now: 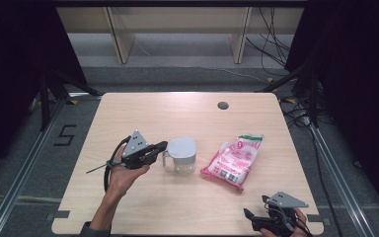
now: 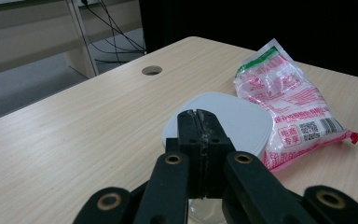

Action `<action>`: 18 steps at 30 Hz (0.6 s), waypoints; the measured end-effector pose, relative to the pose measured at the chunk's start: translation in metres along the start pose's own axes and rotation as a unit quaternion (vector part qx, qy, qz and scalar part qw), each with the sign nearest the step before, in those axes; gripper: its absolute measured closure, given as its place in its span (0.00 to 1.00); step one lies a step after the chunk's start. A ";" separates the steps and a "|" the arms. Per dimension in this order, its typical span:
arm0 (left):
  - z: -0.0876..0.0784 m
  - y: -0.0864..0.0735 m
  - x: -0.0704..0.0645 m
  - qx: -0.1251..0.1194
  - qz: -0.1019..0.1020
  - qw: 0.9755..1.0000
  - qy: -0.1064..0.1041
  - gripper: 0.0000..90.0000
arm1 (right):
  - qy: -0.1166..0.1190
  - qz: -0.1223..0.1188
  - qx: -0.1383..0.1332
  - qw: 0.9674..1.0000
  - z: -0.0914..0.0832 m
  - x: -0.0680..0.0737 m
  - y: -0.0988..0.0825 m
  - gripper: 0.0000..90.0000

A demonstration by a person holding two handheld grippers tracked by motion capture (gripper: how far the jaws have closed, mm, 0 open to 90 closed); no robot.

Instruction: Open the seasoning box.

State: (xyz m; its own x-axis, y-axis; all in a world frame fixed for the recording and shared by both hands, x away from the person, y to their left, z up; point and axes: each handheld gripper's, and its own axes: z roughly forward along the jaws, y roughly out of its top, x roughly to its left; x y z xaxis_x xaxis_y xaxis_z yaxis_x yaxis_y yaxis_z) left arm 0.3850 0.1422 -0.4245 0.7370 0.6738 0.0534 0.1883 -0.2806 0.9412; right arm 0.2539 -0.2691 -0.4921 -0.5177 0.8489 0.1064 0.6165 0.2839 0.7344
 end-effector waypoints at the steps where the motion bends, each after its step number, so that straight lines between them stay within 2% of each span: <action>1: 0.001 -0.001 -0.001 0.001 -0.007 1.000 0.000 0.99 | 0.002 -0.001 -0.006 1.000 0.001 0.000 0.000 0.22; 2: 0.003 -0.001 -0.001 0.000 -0.008 1.000 -0.002 0.99 | 0.001 0.011 0.003 1.000 0.000 0.002 0.001 0.22; 3: 0.005 -0.002 -0.001 0.002 -0.005 1.000 -0.003 0.99 | 0.003 -0.008 -0.007 1.000 0.002 -0.001 0.001 0.22; 4: 0.006 -0.002 -0.001 0.002 -0.008 1.000 0.000 0.99 | 0.002 -0.014 -0.005 1.000 0.002 -0.002 0.002 0.22; 8: 0.012 -0.004 0.002 0.009 -0.009 1.000 0.001 0.99 | 0.004 -0.015 -0.008 1.000 0.005 -0.002 0.003 0.22; 9: 0.013 -0.005 0.002 0.010 -0.009 1.000 -0.002 0.99 | -0.004 -0.018 -0.004 1.000 0.005 -0.003 0.004 0.22; 10: 0.015 -0.006 0.001 0.010 -0.011 1.000 -0.003 0.99 | 0.001 -0.010 -0.005 1.000 0.004 -0.002 0.005 0.22; 12: 0.018 -0.008 0.000 0.017 -0.006 1.000 -0.001 0.99 | 0.010 -0.013 -0.018 1.000 0.006 -0.001 0.007 0.27; 13: 0.019 -0.010 -0.001 0.018 -0.012 1.000 -0.007 0.99 | 0.006 0.001 -0.017 1.000 0.006 0.003 0.008 0.30; 14: 0.020 -0.010 -0.001 0.019 -0.007 1.000 -0.006 0.99 | 0.004 -0.020 -0.023 1.000 0.008 0.000 0.009 0.29; 15: 0.020 -0.009 0.000 0.020 0.002 1.000 -0.005 0.99 | 0.008 -0.018 -0.025 0.999 0.008 0.002 0.011 0.28; 17: 0.020 -0.009 -0.002 0.020 -0.005 1.000 -0.001 0.99 | 0.007 -0.024 -0.031 0.999 0.010 0.003 0.013 0.26; 18: 0.020 -0.010 -0.002 0.020 -0.007 1.000 -0.003 0.99 | 0.012 -0.022 -0.034 0.999 0.010 0.004 0.015 0.22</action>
State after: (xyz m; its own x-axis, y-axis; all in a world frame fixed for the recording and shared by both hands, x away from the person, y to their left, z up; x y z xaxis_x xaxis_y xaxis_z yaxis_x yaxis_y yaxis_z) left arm 0.3949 0.1302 -0.4404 0.7374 0.6743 0.0385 0.2241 -0.2980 0.9279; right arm 0.2669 -0.2566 -0.4875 -0.5584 0.8248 0.0890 0.5514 0.2889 0.7826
